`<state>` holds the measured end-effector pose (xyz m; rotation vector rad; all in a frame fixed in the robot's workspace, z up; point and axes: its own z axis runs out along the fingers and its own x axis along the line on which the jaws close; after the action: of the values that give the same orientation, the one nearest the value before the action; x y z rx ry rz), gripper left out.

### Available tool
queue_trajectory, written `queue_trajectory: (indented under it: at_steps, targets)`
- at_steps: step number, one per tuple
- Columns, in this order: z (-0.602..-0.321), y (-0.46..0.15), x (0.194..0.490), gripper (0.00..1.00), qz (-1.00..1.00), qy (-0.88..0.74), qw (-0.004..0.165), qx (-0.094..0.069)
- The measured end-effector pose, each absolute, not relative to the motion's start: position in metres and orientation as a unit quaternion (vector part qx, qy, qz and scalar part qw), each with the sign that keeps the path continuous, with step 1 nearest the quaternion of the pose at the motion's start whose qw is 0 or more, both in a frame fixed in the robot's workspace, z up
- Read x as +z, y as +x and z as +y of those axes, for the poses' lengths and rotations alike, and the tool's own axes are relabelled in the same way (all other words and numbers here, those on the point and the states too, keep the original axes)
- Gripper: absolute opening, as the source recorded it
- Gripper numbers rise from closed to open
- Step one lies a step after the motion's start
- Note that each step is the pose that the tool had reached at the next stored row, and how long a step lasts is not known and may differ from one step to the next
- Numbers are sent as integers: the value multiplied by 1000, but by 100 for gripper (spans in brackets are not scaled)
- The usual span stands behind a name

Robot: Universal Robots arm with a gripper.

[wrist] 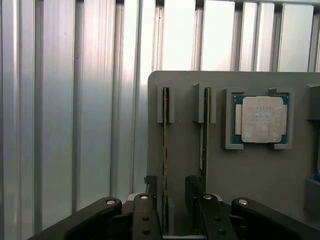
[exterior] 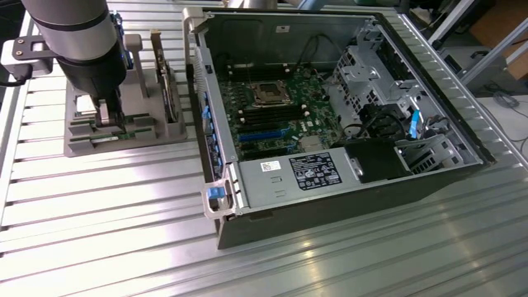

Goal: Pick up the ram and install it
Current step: 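Pick up the ram and move it above insertion slot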

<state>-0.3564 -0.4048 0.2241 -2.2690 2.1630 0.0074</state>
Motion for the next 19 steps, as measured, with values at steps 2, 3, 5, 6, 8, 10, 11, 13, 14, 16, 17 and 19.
queue_trajectory:
  at_steps: [2, 3, 5, 6, 8, 10, 11, 13, 14, 16, 17, 19]
  targets:
    - [-405, -357, 221, 36, 690, -724, 3, 2]
    - [-405, -357, 220, 36, 690, -724, 3, 2]
    - [-405, -358, 218, 36, 690, -724, 3, 2]
    - [-405, -358, 217, 36, 690, -724, 3, 2]
    - [-405, -359, 216, 36, 690, -724, 3, 2]
    - [-406, -361, 215, 36, 690, -724, 4, 2]
    - [-406, -361, 214, 36, 690, -724, 4, 2]
    - [-406, -361, 213, 36, 690, -724, 3, 2]
    - [-406, -361, 212, 36, 690, -724, 3, 2]
    - [-407, -361, 212, 36, 690, -724, 3, 2]
    - [-407, -361, 212, 36, 690, -724, 4, 2]
    - [-407, -361, 211, 36, 690, -724, 3, 2]
